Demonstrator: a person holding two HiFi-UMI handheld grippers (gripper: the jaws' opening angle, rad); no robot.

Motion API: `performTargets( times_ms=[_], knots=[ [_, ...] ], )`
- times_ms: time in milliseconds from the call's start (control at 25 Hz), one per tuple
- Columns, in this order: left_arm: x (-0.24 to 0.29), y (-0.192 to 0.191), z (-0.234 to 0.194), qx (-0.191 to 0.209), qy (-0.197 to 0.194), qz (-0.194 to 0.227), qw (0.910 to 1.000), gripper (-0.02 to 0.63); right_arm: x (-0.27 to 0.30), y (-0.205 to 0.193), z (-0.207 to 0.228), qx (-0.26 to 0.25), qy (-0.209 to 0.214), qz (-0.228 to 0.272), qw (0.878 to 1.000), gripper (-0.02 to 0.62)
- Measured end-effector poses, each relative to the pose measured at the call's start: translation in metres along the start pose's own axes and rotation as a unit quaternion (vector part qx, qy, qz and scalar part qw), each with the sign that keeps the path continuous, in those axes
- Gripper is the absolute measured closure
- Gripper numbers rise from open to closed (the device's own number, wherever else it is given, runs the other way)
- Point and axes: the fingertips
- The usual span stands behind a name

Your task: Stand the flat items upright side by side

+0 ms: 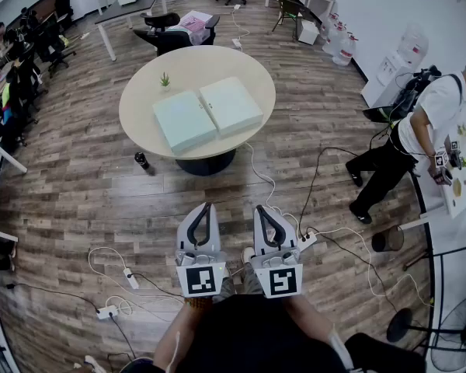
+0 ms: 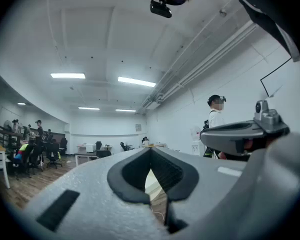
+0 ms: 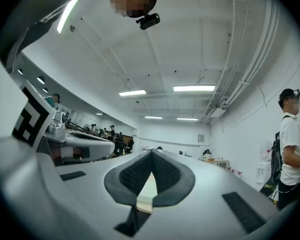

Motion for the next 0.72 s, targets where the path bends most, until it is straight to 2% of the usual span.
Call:
performTargets(
  times_ms=[320, 720],
  knots=[
    [0.005, 0.008, 0.011, 0.003, -0.01, 0.009, 0.9999, 0.595, -0.004, 0.001, 0.01, 0.022, -0.006, -0.007, 1.0, 0.598],
    [0.011, 0.007, 0.013, -0.004, -0.03, 0.014, 0.9994, 0.595, -0.004, 0.005, 0.015, 0.02, -0.032, 0.0, 0.999, 0.595]
  ],
)
Point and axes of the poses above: the fingertips, and each gripper's own axes: x forward along the fingers, z to its right, y out of its top, and after that the axes turned 6 degrees about -y, right-handed
